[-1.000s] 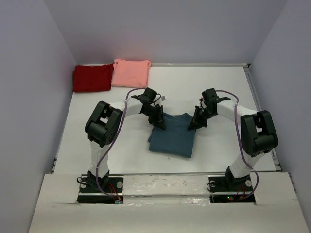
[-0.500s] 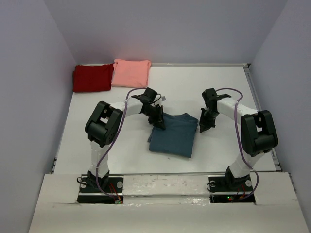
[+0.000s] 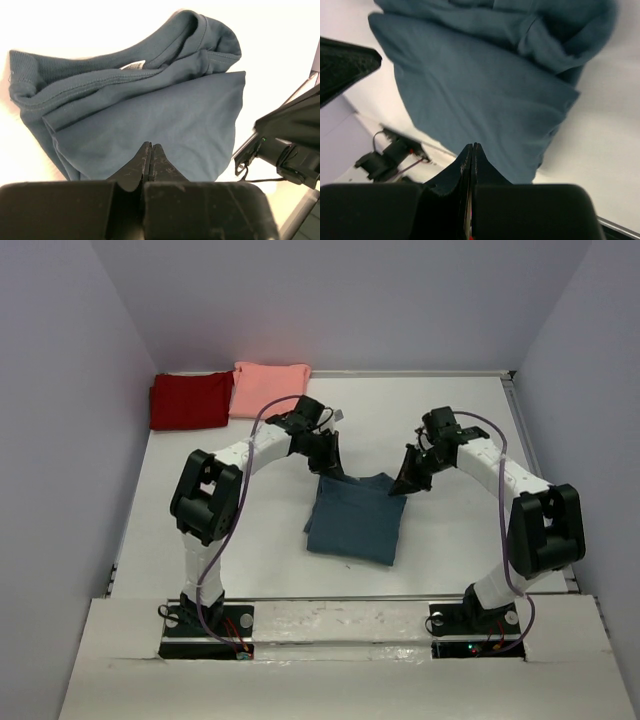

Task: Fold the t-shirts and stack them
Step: Smooth out wrinkles on the folded tshirt

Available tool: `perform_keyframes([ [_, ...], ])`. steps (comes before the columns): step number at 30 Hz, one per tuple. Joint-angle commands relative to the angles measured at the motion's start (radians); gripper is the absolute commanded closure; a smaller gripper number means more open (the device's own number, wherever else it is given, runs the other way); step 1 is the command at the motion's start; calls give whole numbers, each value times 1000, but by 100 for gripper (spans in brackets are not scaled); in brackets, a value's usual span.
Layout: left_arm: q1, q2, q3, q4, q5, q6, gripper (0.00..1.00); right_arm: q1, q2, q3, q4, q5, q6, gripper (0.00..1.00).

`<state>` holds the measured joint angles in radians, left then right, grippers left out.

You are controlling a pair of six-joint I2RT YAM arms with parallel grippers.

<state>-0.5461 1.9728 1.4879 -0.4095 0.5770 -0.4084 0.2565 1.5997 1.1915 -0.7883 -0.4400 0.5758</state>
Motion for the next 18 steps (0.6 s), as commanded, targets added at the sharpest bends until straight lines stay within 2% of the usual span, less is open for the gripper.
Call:
perform_keyframes([
  [1,3,-64,12,-46,21,-6,100,26,-6,-90,101,-264,88,100],
  [11,0,-126,-106,-34,98,-32,100,67,45,-138,164,-287,99,100],
  [18,-2,-126,-149,-74,127,-4,100,76,66,-139,166,-233,90,100],
])
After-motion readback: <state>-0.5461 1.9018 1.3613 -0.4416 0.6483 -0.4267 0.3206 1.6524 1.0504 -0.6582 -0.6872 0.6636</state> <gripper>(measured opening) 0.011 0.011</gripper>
